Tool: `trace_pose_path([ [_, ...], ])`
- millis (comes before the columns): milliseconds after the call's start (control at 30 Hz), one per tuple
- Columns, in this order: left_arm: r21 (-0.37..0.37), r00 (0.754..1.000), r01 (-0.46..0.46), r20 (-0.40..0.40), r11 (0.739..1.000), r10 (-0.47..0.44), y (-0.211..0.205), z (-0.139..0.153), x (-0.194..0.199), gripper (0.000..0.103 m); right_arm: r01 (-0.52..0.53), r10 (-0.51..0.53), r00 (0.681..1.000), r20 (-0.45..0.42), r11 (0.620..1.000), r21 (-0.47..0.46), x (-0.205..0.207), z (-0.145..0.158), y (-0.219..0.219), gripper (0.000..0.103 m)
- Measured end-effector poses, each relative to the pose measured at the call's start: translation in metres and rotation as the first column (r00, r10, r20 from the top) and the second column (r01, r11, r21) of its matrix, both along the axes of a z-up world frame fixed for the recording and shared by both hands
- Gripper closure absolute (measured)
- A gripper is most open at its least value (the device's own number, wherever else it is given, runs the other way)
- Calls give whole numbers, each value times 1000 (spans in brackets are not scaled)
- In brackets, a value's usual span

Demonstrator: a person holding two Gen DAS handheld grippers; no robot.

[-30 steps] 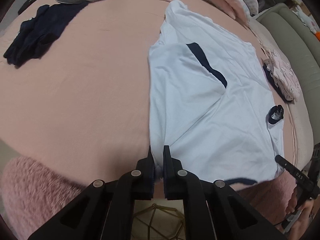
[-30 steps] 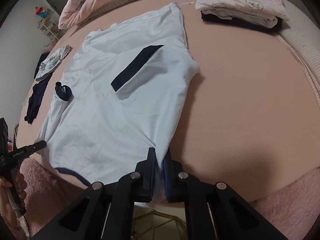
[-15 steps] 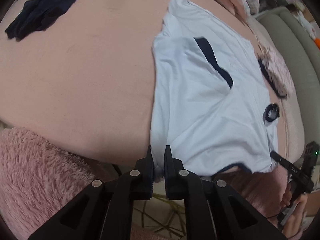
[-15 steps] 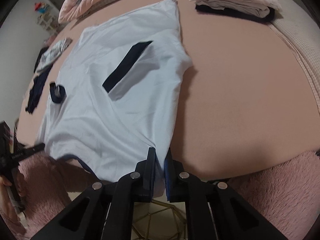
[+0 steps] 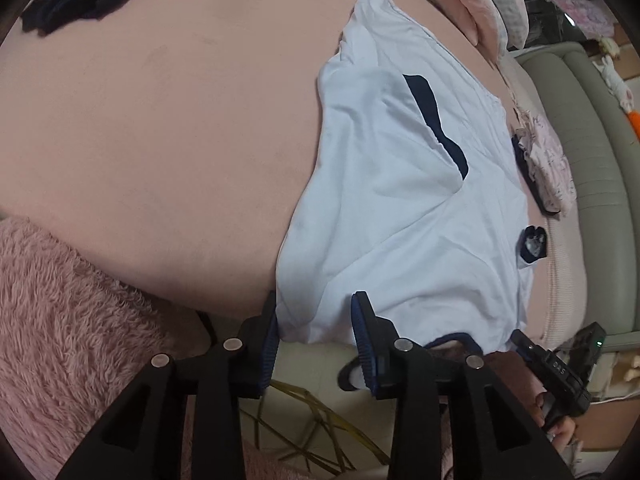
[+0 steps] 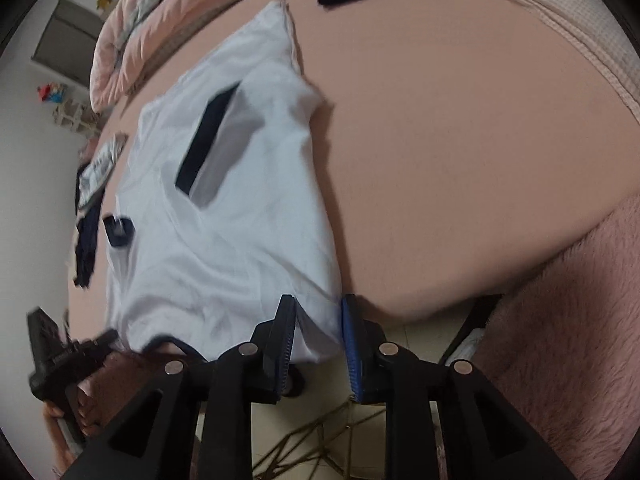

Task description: Fold clothes

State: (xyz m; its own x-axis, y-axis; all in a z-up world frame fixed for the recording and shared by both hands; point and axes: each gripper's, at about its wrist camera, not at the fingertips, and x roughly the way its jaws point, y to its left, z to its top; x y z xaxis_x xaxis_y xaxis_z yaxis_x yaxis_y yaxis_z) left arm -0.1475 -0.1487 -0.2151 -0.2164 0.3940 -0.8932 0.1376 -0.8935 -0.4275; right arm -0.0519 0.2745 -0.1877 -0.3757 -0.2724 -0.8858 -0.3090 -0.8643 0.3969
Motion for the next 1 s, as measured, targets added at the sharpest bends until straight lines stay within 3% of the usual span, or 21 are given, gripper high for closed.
trace_pose_path([
  [100,18,999,-41,-6,999,41,-3,0,3,72,-30,30,1000,8,998,48,-2,-1,-6,81],
  [133,10,999,-39,-11,999,39,-2,0,3,74,-42,43,999,-2,997,58,-2,1,-7,91],
  [167,-15,999,-29,-19,999,29,0,2,2,95,-56,57,998,-15,996,66,-3,3,-8,99],
  [200,-44,999,-21,-27,999,19,1,5,2,100,-67,69,997,-21,994,91,-3,6,-9,99],
  [333,-126,999,3,-52,992,-9,3,21,1,98,-87,93,996,-13,963,253,-6,20,-8,100],
  [367,-131,999,3,-47,991,-9,3,23,1,97,-78,82,997,-7,965,249,-7,22,-3,100],
  [467,-51,1000,-9,25,999,10,4,16,6,93,-71,66,997,32,985,158,-8,16,4,99],
  [500,-39,999,-1,43,999,2,6,12,10,89,-63,60,998,33,991,122,-6,12,4,98],
  [600,-17,998,-1,63,1000,2,11,-2,20,70,-41,41,998,38,999,13,2,0,2,82],
  [667,15,996,-31,81,999,29,8,-7,21,68,-18,19,999,33,1000,-24,6,-5,2,71],
  [867,106,988,-151,37,983,148,-10,-7,17,68,20,-21,1000,-20,998,-67,6,-5,6,70],
  [967,107,986,-167,41,980,164,-12,-7,14,68,23,-24,1000,-10,997,-70,-1,-12,6,68],
  [1000,82,988,-156,23,984,155,-11,-3,16,72,18,-19,1000,-13,998,-61,0,-11,6,68],
])
